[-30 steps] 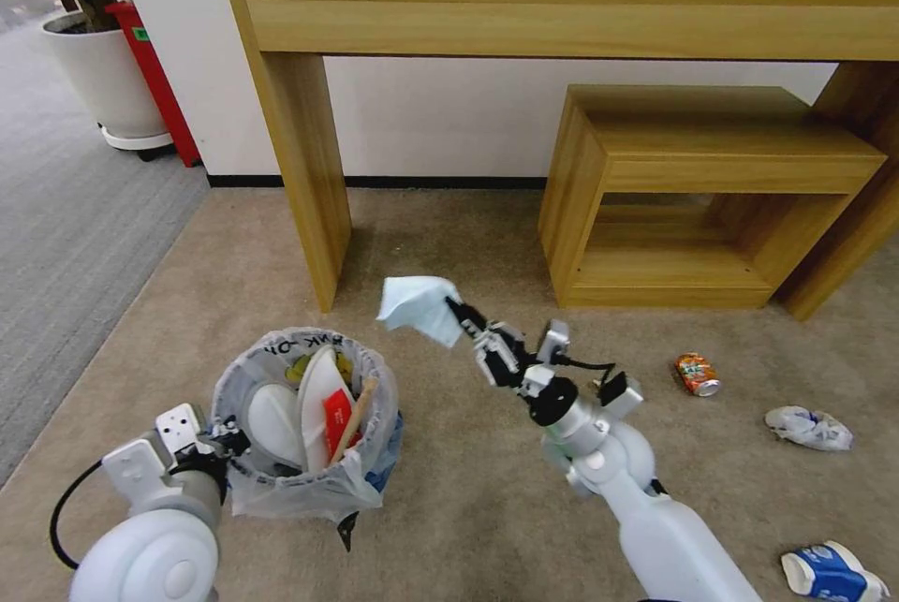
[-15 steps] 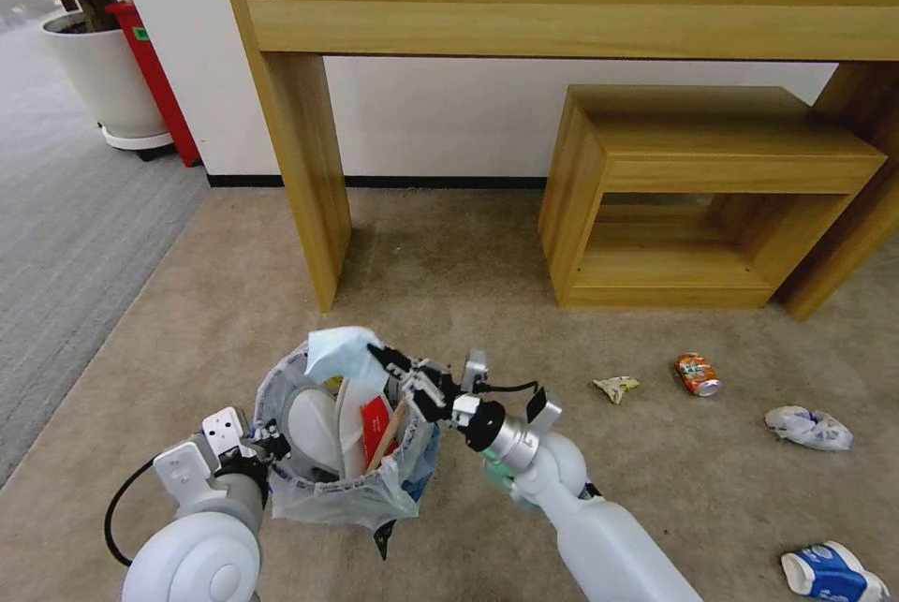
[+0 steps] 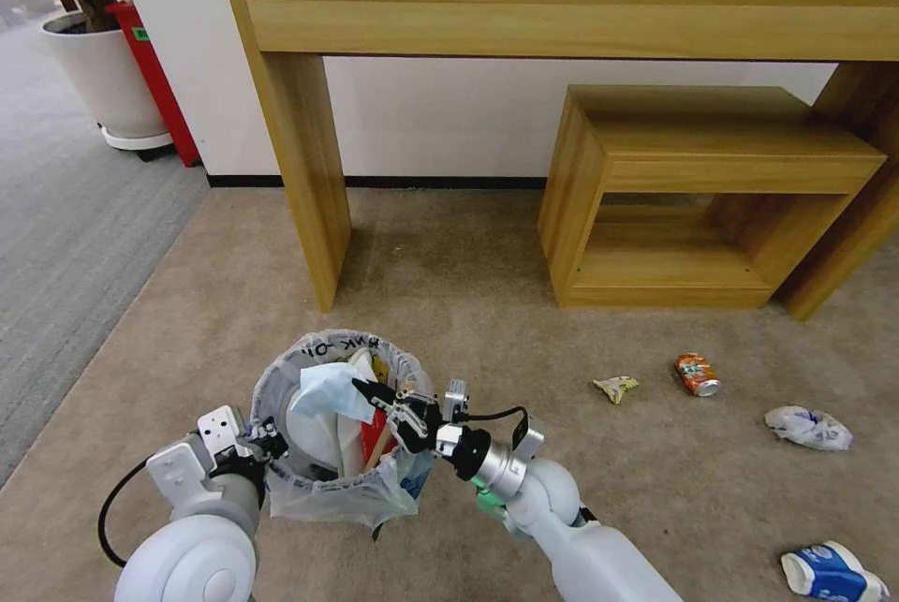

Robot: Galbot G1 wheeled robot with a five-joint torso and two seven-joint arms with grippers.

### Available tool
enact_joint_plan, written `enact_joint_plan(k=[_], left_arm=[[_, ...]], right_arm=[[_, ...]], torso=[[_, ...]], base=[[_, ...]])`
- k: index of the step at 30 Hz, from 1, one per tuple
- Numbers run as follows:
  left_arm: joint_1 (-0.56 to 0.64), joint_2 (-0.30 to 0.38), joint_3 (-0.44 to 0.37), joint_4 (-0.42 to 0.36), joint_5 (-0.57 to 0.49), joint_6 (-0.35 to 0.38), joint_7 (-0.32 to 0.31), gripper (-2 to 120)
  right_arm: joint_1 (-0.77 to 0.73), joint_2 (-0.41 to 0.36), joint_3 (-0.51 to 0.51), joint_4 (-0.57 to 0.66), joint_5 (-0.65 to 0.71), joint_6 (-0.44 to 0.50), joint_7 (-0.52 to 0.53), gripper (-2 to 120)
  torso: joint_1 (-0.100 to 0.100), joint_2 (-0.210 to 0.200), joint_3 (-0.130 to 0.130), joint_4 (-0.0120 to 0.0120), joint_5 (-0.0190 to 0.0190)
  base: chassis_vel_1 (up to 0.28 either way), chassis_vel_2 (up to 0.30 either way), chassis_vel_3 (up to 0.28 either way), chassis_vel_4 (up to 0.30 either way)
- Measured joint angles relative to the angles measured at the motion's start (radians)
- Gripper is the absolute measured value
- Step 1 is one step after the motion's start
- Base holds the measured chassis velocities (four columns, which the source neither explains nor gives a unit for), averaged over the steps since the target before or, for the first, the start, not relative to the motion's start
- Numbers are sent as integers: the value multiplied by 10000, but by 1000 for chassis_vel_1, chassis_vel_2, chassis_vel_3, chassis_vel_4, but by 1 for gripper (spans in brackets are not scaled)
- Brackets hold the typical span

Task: Pick up the trash bin and place the garbage on the floor into it.

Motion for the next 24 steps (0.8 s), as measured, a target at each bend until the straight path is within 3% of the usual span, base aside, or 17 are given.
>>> enact_joint_plan(k=[8, 13, 14, 18, 24], left_arm=[[35, 43, -64, -74, -30, 0, 2, 1], [10, 86, -135, -73, -43, 5, 2, 1], [-6, 111, -186, -74, -72, 14, 3, 1], [-116, 279, -494, -61, -274, 44, -1, 1], [-292, 727, -1075, 54, -681, -32, -99, 1]], right_arm=[[-103, -139, 93, 184, -46, 6, 25, 36], [-120, -230, 285, 386, 20, 23, 142, 47], [-120, -259, 354, 479, 103, 39, 274, 55], [-117, -380, 617, 951, 426, 149, 1087, 69], [-512, -679, 1382, 2041, 99, 428, 3747, 92]], torso=[[0, 0, 0, 0, 0], [0, 0, 0, 0, 0], [0, 0, 0, 0, 0], [0, 0, 0, 0, 0], [0, 0, -1, 1, -1]], base=[[0, 0, 0, 0], [0, 0, 0, 0], [0, 0, 0, 0], [0, 0, 0, 0], [0, 0, 0, 0]])
